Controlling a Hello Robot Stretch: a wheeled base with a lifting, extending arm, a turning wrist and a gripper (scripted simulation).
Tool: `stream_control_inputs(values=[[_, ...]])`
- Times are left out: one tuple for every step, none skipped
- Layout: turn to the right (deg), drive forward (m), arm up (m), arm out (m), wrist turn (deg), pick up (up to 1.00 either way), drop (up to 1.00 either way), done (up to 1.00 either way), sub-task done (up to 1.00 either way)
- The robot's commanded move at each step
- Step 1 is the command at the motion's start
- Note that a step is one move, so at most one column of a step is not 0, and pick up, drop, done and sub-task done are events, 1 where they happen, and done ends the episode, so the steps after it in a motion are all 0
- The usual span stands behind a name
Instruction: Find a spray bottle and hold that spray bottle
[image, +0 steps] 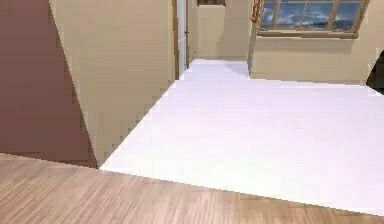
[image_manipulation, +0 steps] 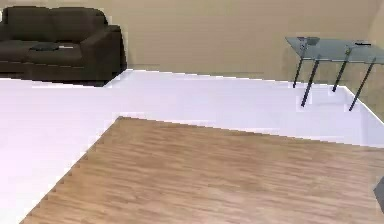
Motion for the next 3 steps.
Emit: stream_control_inputs(values=[[-33.0, 0.00, 0.00, 0.00, 0.0, 0.00, 0.00, 0.00, 0.00], [-3.0, 0.00, 0.00, 0.00, 0.0, 0.00, 0.00, 0.00, 0.00], [0.0, 0.75, 0.00, 0.00, 0.0, 0.00, 0.00, 0.00, 0.00]])
